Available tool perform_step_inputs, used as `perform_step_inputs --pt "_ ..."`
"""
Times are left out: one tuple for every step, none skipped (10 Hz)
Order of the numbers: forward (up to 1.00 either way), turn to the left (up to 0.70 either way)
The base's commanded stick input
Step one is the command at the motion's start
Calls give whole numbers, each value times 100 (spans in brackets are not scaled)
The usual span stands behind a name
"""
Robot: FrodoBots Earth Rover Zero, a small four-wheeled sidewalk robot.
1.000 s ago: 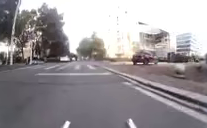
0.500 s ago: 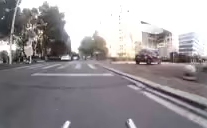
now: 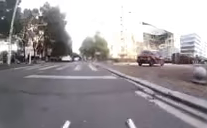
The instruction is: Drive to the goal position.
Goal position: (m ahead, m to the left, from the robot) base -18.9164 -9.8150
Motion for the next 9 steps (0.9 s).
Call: perform_step_inputs --pt "70 -8" --pt "70 -8" --pt "70 -8" --pt "70 -8" --pt "70 -5" --pt "70 -5" --pt "70 -5" --pt "70 -9" --pt "70 -13"
